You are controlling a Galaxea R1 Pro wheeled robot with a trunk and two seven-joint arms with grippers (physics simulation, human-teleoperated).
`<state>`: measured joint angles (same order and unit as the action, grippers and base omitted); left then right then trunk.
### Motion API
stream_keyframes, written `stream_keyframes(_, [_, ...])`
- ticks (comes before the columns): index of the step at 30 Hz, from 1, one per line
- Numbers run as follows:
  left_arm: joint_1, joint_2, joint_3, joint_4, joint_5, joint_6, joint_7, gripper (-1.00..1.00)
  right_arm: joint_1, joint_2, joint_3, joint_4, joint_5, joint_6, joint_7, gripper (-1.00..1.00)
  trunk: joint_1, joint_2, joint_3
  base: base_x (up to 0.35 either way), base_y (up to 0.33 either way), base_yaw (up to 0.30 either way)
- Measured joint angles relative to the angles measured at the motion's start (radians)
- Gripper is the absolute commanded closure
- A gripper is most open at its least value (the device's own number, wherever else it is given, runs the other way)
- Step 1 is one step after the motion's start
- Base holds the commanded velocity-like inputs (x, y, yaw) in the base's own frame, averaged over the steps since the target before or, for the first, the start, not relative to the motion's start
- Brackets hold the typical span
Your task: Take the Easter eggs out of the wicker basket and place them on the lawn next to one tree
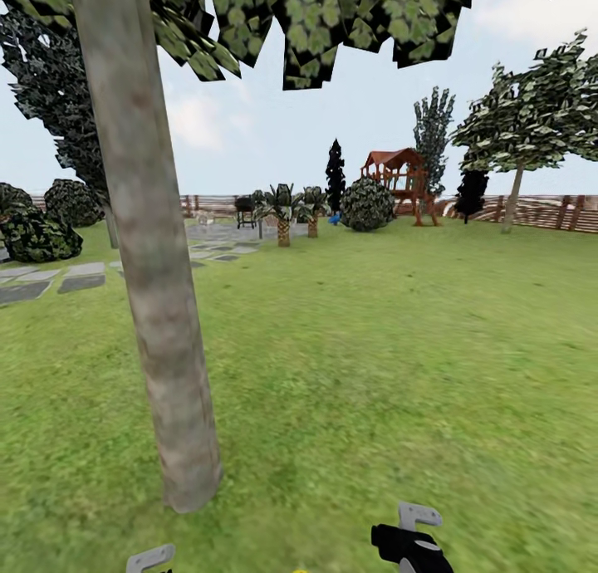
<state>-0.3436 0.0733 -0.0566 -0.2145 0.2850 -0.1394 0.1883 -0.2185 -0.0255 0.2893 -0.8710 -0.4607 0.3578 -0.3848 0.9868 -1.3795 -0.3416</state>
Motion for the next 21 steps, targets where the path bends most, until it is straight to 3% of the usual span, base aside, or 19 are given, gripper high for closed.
stream_keyframes(21, [0.001, 0.000, 0.000, 0.032, 0.000, -0.012, 0.000, -1.00, 0.000, -0.013, -0.001, 0.032, -0.001, 0.000, 0.000, -1.00, -0.081, 0.147, 0.032, 0.000, 0.000, 0.000])
